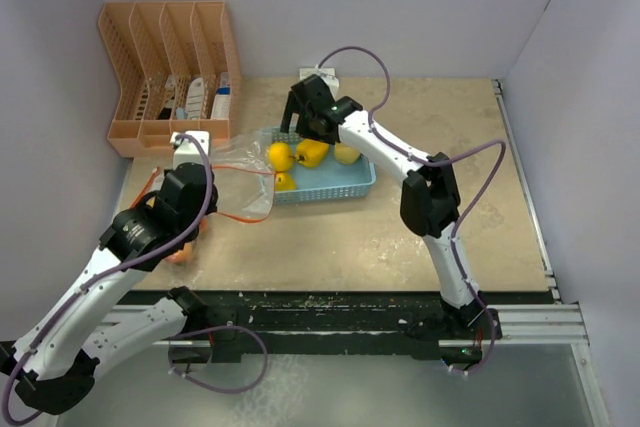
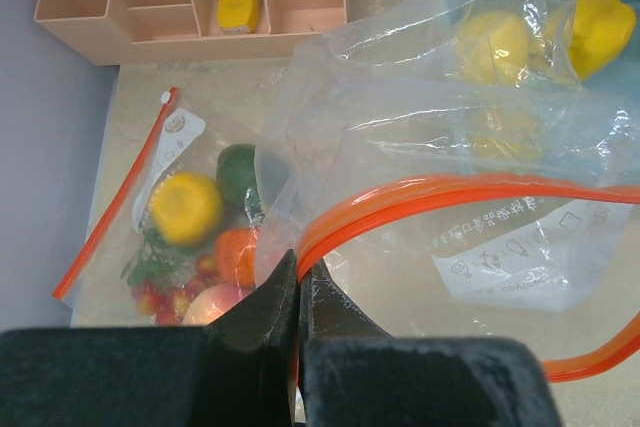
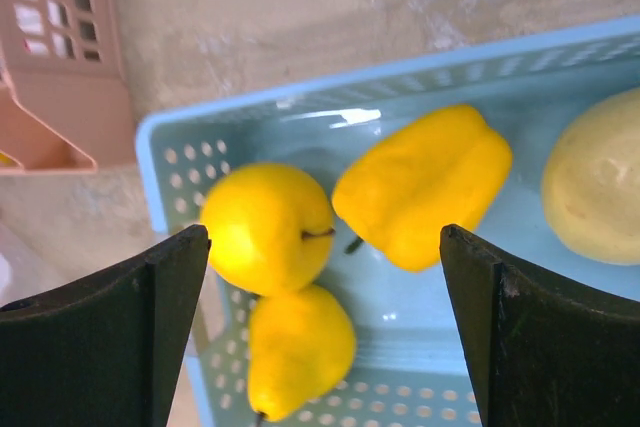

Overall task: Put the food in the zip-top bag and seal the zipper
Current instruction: Pick up the fake vegetable from the bin.

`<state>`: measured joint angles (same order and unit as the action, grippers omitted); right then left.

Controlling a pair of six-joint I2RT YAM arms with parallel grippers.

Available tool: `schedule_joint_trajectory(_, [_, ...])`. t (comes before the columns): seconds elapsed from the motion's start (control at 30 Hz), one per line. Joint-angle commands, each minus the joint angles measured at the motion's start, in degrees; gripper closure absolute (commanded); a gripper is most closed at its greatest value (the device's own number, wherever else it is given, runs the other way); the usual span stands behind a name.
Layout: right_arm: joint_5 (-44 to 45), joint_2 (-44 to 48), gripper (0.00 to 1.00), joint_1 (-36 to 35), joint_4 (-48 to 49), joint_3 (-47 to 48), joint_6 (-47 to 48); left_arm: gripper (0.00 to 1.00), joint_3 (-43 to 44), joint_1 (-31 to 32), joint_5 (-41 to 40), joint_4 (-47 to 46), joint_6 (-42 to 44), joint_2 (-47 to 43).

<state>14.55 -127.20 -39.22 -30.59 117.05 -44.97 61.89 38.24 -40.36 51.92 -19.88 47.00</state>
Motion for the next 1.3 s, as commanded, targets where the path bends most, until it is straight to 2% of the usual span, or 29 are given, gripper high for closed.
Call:
schedule_joint_trajectory(0.0, [4.3, -5.4, 0.01, 0.6, -10.4, 8.3, -7.9, 1.00, -0.4, -0.4, 0.3, -1.7, 1.7, -2.7])
schedule_joint_trajectory(0.27, [7.4, -4.6, 0.01, 0.6, -16.7, 6.6, -12.9, 1.00, -0.9, -0.4, 2.0, -3.9, 4.0, -4.2])
schedule_joint_trajectory(0.43, [6.7, -3.6, 0.00, 0.7, -12.9, 3.1, -12.2, 1.00, -1.2, -0.4, 2.8, -5.6, 5.0, -4.4])
schedule_joint_trajectory(0.67, [8.6, -9.8, 0.01, 1.6, -12.8, 9.0, -11.3, 1.00, -1.0, -0.4, 3.6, -5.8, 5.4, -4.4])
schedule_joint_trajectory(0.9, [11.3, -8.6, 0.00, 2.8, -8.2, 4.2, -10.1, 1.00, -0.6, -0.4, 3.9, -5.7, 6.2, -3.3])
schedule_joint_trajectory(1.0, [10.8, -8.9, 0.08, 3.3, -7.1, 3.2, -8.7, 1.00, -0.6, -0.4, 4.1, -5.5, 6.0, -2.9])
schedule_joint_trajectory(1.13, [9.5, -8.3, 0.33, 3.3, -5.6, 0.7, -6.7, 1.00, -0.6, -0.4, 3.8, -5.1, 5.8, -3.0])
schedule_joint_trajectory(1.27, [9.7, -3.2, 0.58, 3.3, -2.6, -5.0, -5.4, 1.00, -0.8, -0.4, 2.7, -4.3, 5.3, -2.3])
